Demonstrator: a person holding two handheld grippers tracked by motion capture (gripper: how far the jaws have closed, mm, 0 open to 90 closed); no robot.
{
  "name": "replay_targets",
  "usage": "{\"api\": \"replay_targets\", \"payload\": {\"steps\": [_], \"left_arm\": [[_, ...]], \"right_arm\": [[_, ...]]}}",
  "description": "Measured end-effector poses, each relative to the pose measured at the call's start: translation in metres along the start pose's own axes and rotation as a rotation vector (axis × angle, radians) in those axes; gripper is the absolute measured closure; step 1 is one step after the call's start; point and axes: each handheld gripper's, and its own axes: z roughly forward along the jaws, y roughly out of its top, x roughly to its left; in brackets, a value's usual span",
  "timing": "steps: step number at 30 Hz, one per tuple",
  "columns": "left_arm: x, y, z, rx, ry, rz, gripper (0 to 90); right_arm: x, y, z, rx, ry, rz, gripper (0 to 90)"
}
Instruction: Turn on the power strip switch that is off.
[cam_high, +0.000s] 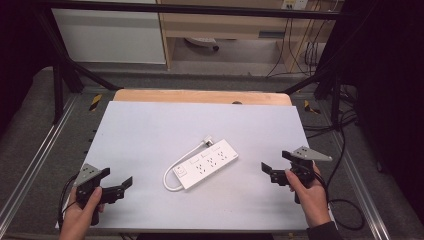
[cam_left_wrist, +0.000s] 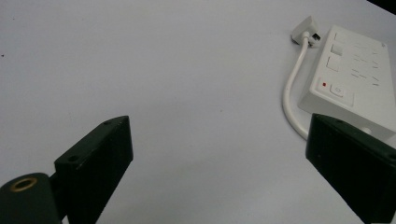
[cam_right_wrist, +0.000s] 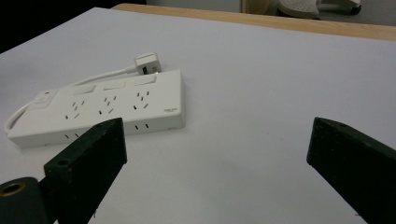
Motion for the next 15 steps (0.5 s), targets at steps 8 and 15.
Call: {"api": "replay_targets", "payload": {"steps": [8,15], "left_arm": [[0.000,-0.001,0.001,0.011,0.003,-0.001,6.5],[-0.001,-0.001,0.001,0.016,0.002,0.004,6.5]], "right_arm": [[0.007,0.013,0.008,0.006,0.037,-0.004,3.0],[0.011,0.025,0.013,0.005,0.043,-0.029,3.1]]}}
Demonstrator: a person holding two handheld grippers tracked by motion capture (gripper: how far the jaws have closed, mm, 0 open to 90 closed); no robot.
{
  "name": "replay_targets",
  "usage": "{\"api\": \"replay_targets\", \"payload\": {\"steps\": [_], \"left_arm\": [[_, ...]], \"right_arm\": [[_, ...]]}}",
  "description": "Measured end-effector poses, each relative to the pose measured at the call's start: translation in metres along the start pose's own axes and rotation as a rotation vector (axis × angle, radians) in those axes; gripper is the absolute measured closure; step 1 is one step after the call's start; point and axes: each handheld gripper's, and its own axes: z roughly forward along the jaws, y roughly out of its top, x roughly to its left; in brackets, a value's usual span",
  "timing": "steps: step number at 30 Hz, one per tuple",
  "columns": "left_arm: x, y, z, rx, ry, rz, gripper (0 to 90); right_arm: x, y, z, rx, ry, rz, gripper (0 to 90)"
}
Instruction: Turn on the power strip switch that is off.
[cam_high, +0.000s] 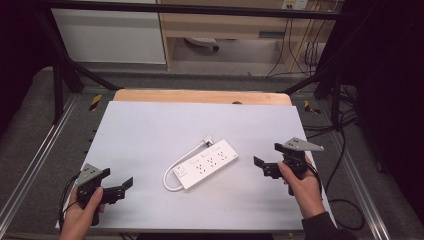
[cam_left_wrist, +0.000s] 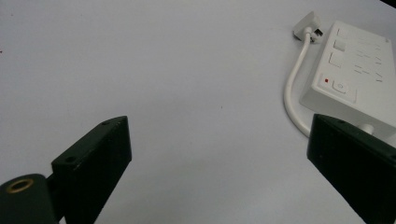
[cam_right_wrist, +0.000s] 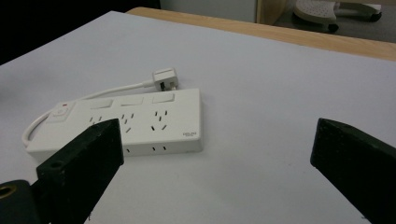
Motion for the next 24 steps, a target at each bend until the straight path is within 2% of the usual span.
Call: {"api": "replay_targets", "payload": {"steps": [13,24], "left_arm": [[0.000,0.000,0.000,-0.001,-0.002,0.002,6.4],[0.000,0.000,0.001,0.002,-0.003,0.005,6.5]], "right_arm": [[0.004,0.016,0.005,-0.001,0.011,-0.023,3.1],[0.009,0.030,0.014,0.000,0.011,-0.069,3.3]]}}
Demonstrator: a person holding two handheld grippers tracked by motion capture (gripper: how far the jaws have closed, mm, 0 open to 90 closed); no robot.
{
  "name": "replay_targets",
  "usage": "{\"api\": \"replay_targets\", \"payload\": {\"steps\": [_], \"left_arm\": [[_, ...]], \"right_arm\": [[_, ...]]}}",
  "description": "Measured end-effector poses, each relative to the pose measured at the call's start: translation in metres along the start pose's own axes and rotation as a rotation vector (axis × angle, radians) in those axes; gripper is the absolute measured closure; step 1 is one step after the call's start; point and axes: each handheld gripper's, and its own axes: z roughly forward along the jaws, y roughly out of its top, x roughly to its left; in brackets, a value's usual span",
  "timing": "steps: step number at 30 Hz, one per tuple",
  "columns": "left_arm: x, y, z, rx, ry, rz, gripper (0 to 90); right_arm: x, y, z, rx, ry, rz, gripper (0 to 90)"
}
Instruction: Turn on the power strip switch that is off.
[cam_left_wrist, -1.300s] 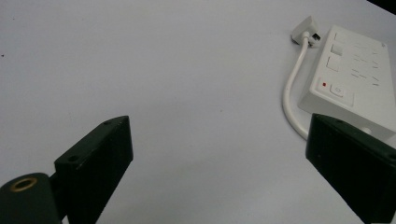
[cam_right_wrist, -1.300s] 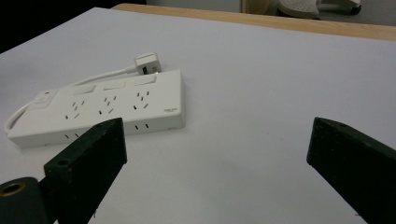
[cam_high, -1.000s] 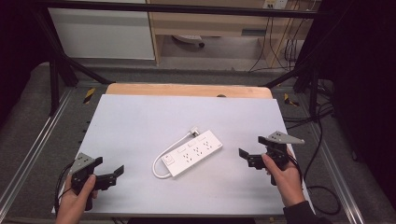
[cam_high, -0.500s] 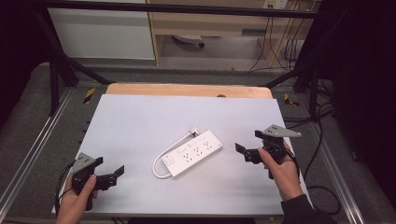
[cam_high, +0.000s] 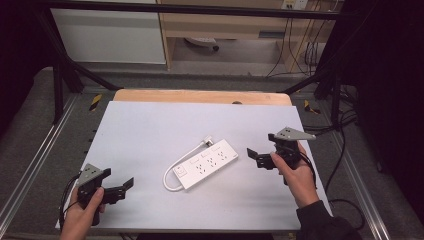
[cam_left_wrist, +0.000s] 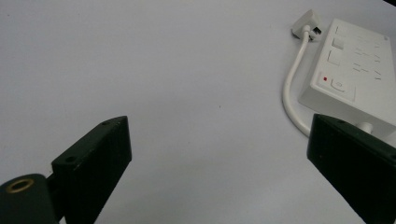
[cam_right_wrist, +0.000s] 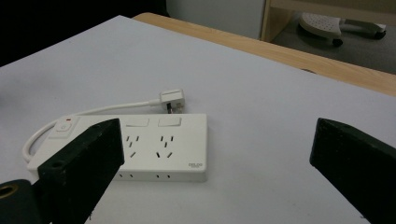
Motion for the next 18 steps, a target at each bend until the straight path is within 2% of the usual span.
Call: {"api": "replay_targets", "payload": {"steps": [11,18], "left_arm": [[0.000,0.000,0.000,0.005,0.003,0.002,6.6],[0.000,0.000,0.001,0.014,0.002,0.010,6.5]], "right_arm": [[0.004,0.010,0.009,-0.022,-0.010,-0.010,2.9],[0.007,0.014,0.017,-0.016,0.001,-0.011,2.7]]}}
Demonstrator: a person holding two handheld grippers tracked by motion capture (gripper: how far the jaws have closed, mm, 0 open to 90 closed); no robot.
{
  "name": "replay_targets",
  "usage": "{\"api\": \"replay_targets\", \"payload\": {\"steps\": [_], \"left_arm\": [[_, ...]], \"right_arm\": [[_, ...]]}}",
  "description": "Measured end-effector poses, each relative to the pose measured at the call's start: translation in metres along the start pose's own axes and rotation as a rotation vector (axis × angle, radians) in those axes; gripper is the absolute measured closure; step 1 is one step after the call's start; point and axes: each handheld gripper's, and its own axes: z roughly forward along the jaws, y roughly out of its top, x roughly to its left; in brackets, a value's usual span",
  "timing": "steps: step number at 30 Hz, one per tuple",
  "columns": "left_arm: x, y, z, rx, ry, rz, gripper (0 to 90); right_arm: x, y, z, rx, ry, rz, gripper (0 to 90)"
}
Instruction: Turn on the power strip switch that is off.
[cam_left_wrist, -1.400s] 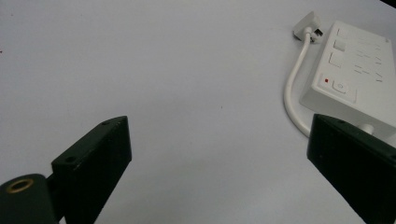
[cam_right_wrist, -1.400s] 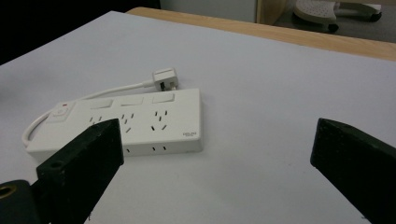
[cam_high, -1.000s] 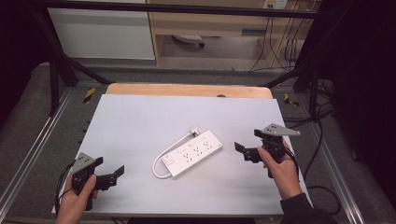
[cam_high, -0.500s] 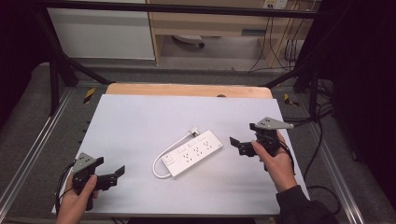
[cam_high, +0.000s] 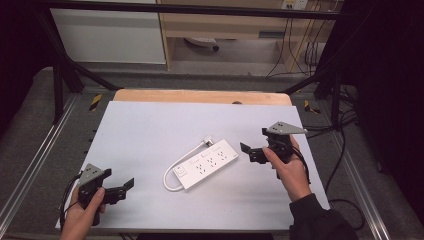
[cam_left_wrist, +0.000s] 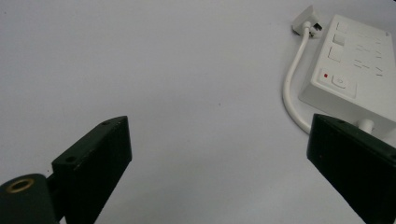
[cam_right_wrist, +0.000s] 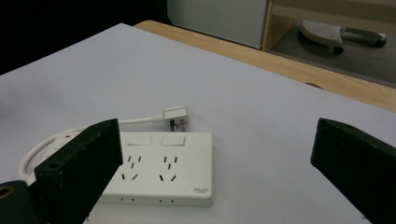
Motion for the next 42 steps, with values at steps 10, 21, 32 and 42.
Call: {"api": "replay_targets", "payload": {"steps": [10,21,32,42], "left_arm": [[0.000,0.000,0.000,-0.003,-0.001,-0.001,6.6],[-0.001,0.000,0.000,-0.002,-0.002,0.003,6.6],[-0.001,0.000,0.001,0.004,0.004,0.016,6.6],[-0.002,0.000,0.002,0.009,0.008,0.017,6.7]], "right_arm": [[0.006,0.004,0.011,0.004,0.007,-0.011,2.5],[0.016,0.006,0.022,0.010,0.020,-0.021,2.7],[0.025,0.011,0.029,0.009,0.039,-0.029,3.0],[0.027,0.009,0.035,0.013,0.049,-0.017,3.4]]}}
